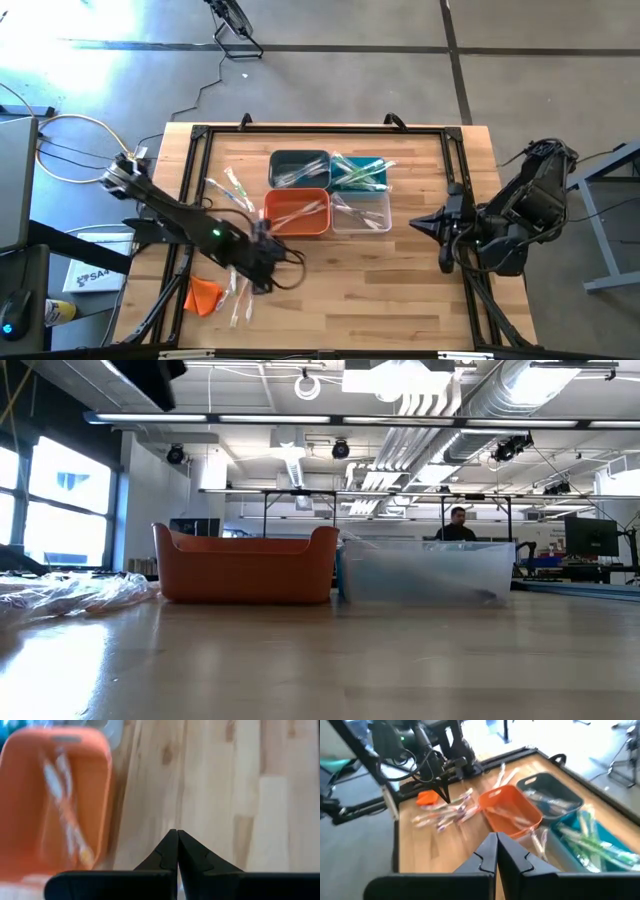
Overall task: Pick & Place Toothbrushes
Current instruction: Put the green toothbrush into the right blue bin
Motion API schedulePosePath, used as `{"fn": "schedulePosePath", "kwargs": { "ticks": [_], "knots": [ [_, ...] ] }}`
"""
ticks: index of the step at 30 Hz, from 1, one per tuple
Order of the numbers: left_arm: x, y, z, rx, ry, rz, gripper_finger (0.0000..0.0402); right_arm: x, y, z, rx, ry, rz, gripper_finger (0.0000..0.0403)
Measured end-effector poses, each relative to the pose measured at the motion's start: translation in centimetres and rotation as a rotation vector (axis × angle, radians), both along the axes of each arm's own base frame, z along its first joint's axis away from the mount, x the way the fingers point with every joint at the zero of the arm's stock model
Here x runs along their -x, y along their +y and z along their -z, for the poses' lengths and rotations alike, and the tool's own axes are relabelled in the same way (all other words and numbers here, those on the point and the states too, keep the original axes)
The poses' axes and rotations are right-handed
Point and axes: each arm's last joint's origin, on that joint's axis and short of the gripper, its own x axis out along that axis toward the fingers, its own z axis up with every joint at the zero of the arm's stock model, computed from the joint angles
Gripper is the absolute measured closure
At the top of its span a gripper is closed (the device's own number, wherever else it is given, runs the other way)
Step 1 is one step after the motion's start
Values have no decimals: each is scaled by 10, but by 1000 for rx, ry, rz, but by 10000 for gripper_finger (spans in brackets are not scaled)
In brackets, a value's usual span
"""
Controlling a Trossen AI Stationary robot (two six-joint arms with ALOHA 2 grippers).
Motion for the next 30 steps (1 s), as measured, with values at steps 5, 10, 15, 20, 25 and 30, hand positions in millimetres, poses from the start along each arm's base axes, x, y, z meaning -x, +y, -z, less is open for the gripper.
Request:
{"fn": "schedulePosePath", "kwargs": {
  "ticks": [5, 10, 15, 20, 25, 30],
  "knots": [
    [45, 26, 0, 27, -15, 9, 401, -6, 2, 2, 41, -33, 59, 401],
    [86, 55, -1, 66, -86, -34, 401, -21, 6, 7, 58, -40, 108, 401],
    [121, 86, 4, 116, -171, -214, 401, -36, 10, 14, 64, -26, 138, 401],
    [142, 108, 7, 134, -279, -399, 401, -47, 11, 21, 80, 1, 159, 401],
    [151, 123, 2, 92, -387, -548, 401, -52, 7, 21, 46, 18, 154, 401],
    [152, 137, 0, 6, -476, -768, 401, -54, 0, 20, 62, 54, 125, 401]
  ]
}}
